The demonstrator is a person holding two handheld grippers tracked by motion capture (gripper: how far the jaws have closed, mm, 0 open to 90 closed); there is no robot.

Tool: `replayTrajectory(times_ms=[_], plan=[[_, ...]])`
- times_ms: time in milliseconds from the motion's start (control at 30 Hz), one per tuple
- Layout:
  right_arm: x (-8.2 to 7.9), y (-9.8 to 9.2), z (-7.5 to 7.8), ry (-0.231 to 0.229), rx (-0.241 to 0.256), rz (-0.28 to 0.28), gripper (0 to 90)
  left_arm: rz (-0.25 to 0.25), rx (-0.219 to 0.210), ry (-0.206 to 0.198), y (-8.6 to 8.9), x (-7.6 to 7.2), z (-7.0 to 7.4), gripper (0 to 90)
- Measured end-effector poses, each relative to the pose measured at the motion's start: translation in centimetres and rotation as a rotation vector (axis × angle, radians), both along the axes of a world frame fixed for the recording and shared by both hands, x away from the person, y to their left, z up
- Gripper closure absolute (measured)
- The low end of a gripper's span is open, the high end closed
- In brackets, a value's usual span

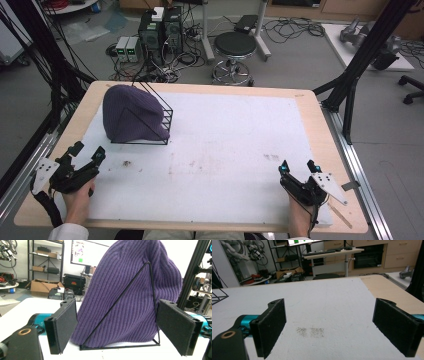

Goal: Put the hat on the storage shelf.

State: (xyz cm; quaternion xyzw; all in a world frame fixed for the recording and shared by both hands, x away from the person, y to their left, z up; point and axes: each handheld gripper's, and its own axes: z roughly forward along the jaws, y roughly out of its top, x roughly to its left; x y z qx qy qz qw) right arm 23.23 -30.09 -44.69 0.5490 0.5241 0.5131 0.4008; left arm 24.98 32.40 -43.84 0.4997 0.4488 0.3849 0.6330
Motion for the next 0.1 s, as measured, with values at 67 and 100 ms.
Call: replayTrajectory(times_ms=[67, 100], plan=[[0.01, 0.00, 0.00, 0.002, -0.004, 0.001, 10.8, 0.000, 0.000, 0.000, 0.04, 0.02, -0.01, 18.0], [0.03, 0.02, 0.00, 0.004, -0.003, 0.002, 10.8, 0.000, 0.000, 0.000, 0.04, 0.02, -0.01, 18.0]])
